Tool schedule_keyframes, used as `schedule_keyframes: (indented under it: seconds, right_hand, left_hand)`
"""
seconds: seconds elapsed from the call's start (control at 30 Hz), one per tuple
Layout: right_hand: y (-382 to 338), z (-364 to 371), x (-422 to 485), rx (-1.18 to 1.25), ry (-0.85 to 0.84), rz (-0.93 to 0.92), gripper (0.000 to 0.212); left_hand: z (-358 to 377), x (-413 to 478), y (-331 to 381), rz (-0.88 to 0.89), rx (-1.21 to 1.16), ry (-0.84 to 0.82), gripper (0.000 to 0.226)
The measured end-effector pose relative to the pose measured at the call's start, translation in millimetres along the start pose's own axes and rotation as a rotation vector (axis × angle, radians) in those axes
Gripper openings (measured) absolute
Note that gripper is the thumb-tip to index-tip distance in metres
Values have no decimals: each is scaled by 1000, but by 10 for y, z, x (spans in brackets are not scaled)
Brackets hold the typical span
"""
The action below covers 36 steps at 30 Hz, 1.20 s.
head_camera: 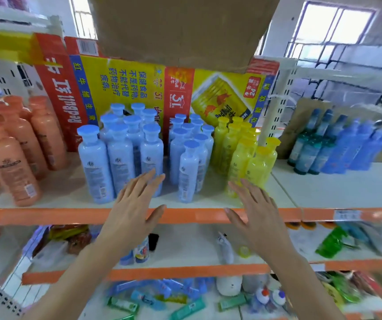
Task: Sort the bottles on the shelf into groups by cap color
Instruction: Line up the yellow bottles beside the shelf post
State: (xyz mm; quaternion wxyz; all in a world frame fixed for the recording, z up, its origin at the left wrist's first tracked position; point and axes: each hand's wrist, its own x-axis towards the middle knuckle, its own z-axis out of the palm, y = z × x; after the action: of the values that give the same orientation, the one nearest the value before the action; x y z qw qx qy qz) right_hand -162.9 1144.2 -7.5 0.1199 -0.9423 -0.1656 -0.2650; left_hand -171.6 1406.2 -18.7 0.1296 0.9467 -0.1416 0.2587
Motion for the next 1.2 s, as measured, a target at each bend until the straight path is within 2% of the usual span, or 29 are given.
schedule_keyframes:
  seconds: [0.37,0.73,1.0,1.2]
  right_hand:
    - [935,-217,174,45,3,44,54]
    - [1989,-151,561,128,-63,-35,52]
    - [2325,20,778,194,-114,-71,50]
    - [2342,100,1081,252,-137,-92,54]
  left_hand:
    - [435,678,751,91,-65,73,53]
    - [980,1284,1404,-27,-61,79,56]
    - [1196,1551,1633,-36,-171,85,56]
    - [1168,1830,1573,73,-219,50,50]
